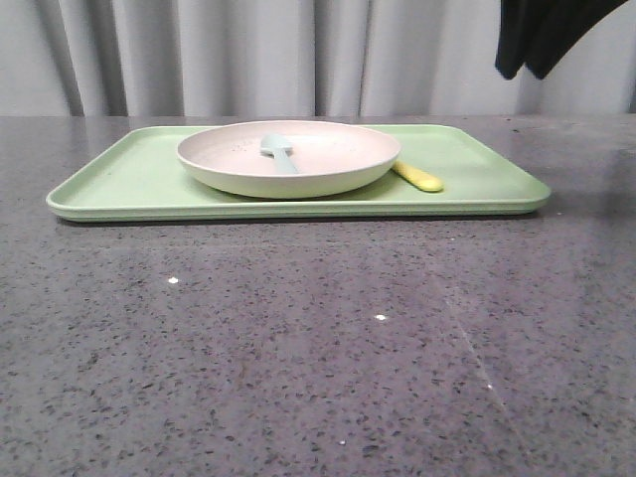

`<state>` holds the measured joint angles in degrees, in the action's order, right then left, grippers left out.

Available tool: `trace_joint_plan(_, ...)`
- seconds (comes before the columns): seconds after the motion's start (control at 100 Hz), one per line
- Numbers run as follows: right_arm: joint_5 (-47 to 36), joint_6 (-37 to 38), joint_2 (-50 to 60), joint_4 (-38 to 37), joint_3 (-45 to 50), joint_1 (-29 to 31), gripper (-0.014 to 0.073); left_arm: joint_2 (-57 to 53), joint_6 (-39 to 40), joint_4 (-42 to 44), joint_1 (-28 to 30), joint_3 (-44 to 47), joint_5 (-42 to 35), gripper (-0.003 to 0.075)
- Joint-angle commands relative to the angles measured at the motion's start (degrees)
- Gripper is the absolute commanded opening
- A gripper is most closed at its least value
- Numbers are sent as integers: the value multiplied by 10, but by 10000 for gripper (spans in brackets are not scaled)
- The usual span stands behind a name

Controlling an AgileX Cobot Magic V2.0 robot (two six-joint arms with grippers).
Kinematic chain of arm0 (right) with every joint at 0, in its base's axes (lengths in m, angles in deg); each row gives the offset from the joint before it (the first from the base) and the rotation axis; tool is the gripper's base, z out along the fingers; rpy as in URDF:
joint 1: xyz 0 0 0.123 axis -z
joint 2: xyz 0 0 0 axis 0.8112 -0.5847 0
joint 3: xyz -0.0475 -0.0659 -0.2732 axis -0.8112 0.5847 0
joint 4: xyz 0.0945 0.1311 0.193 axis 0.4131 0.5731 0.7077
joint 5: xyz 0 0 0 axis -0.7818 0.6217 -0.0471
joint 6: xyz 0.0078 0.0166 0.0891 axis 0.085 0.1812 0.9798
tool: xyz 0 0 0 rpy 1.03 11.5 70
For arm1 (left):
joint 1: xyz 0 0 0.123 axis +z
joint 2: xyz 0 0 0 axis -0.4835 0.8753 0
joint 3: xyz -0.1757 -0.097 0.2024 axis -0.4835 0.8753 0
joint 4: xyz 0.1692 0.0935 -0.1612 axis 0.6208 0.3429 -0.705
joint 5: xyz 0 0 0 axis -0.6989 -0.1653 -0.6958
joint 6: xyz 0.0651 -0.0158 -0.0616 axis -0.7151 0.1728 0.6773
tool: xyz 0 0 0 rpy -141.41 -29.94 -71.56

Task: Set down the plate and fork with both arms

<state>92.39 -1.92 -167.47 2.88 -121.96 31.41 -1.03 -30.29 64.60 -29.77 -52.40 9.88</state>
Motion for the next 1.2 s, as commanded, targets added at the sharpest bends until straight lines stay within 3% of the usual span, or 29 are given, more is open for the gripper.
trace_joint_plan(0.0,-57,0,78,-1,37,4,204,0,6,-12,2,-16,-42,156)
trace_joint_plan(0.37,-166,-1,266,-1,213,4,202,-2,6,-15,2,-16,-42,150)
trace_joint_plan(0.54,-193,-1,337,-1,282,4,199,-10,4,-15,2,-16,-42,64)
trace_joint_plan(0.7,-221,-1,399,-6,350,4,62,-24,3,-15,2,-16,-42,-22)
trace_joint_plan(0.84,-233,-1,456,-24,396,4,-75,-38,2,-15,2,-13,-42,-20)
trace_joint_plan(1.19,-254,-1,607,-41,489,4,-68,-83,-8,-31,2,45,-41,-20)
